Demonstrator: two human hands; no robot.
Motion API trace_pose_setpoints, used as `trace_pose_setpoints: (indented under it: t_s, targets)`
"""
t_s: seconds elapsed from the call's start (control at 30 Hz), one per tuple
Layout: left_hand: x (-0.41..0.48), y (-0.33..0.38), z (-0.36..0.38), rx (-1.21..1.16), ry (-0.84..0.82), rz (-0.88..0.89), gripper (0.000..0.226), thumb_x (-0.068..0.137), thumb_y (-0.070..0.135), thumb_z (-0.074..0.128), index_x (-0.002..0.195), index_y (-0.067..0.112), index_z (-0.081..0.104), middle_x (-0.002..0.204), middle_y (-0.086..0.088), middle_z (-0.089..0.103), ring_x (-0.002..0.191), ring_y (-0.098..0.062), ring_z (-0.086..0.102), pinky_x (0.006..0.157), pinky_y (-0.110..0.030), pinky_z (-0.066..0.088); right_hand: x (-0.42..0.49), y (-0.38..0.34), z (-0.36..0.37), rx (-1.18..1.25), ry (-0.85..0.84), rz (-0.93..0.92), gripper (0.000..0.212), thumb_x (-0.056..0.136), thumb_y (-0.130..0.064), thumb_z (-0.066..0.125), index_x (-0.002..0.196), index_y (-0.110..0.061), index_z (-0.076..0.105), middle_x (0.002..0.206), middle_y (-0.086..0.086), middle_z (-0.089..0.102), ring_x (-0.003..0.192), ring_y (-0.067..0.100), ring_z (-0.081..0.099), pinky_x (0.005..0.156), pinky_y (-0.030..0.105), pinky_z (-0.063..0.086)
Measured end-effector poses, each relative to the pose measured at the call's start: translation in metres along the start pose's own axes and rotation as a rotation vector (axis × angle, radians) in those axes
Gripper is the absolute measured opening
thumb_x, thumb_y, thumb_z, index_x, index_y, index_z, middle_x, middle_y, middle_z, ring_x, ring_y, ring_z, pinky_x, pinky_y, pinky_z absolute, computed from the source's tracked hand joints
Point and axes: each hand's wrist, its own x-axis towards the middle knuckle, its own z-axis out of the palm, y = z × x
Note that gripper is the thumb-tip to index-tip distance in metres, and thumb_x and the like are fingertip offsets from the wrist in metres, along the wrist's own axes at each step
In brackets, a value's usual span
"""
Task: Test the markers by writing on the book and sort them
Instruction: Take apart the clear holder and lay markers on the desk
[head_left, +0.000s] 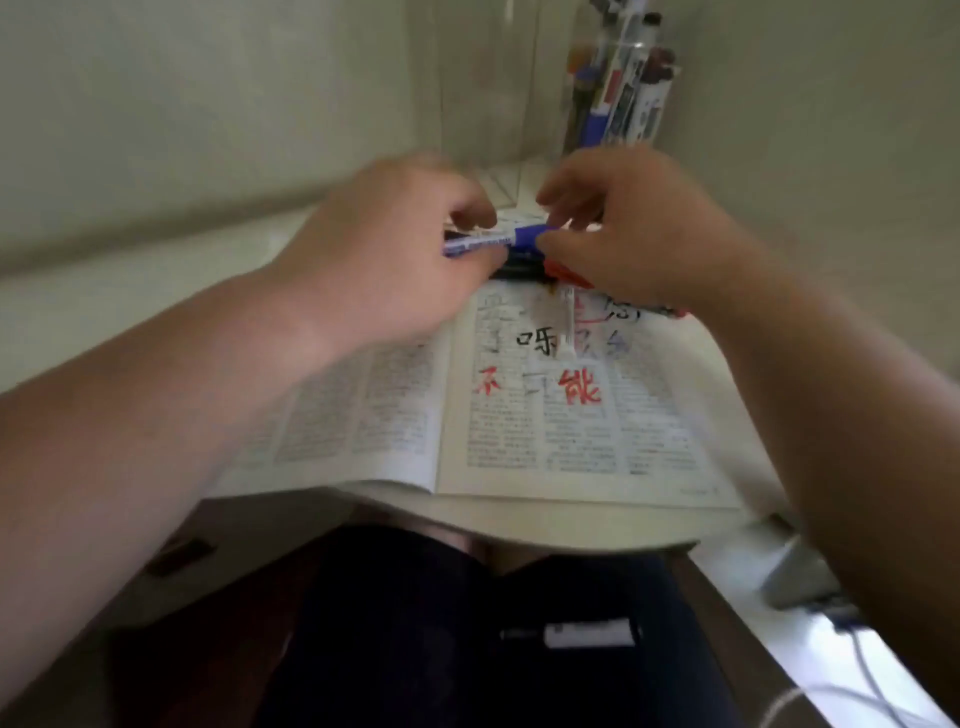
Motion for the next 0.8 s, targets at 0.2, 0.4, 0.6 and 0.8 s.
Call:
trace_pose_setpoints:
  t_s: [0.2, 0.4, 0.6, 0.8]
  targets:
    - [-0.097, 0.049, -0.033, -0.162, 0.100, -0.038, 0.017, 0.090, 0.034, 0.069, 0.100, 0.021, 0.073, 0.089, 0.010, 0.061, 0.070, -0.002, 0.052, 0.065, -0.017, 0.039, -0.077, -0.027, -0.008, 0.058, 0.053, -0.019, 0.016, 0.089, -0.028, 0.070, 0.105, -0.028, 0.071, 0.093, -0.013, 0.068, 0.088, 0.007, 0.063, 0.080, 0.021, 0.050]
    - [-0.174, 0.081, -0.003, -0.306, -0.163, 0.000, 0.008, 0.090, 0.036, 0.069, 0.089, 0.028, 0.072, 0.077, 0.017, 0.060, 0.069, 0.000, 0.056, 0.064, -0.015, 0.043, -0.159, -0.039, 0.001, 0.107, 0.063, -0.140, 0.017, 0.087, -0.027, 0.076, 0.103, -0.024, 0.072, 0.089, -0.020, 0.060, 0.084, 0.004, 0.057, 0.075, 0.018, 0.046]
    - [-0.200, 0.076, 0.068, -0.177, -0.539, -0.052, 0.027, 0.093, 0.046, 0.059, 0.114, 0.031, 0.063, 0.103, 0.015, 0.055, 0.092, -0.003, 0.052, 0.086, -0.025, 0.048, -0.225, -0.028, 0.034, 0.168, -0.078, -0.217, 0.005, 0.084, -0.023, 0.070, 0.089, -0.024, 0.069, 0.081, -0.015, 0.061, 0.076, 0.009, 0.055, 0.068, 0.029, 0.049]
    - [-0.198, 0.069, 0.108, -0.121, -0.677, -0.070, 0.028, 0.093, 0.031, 0.064, 0.118, 0.026, 0.054, 0.117, 0.008, 0.054, 0.111, -0.016, 0.054, 0.093, -0.032, 0.047, -0.258, -0.009, 0.066, -0.131, -0.263, -0.113, 0.020, 0.087, -0.039, 0.049, 0.093, -0.031, 0.066, 0.092, -0.013, 0.060, 0.075, 0.016, 0.064, 0.052, 0.037, 0.054]
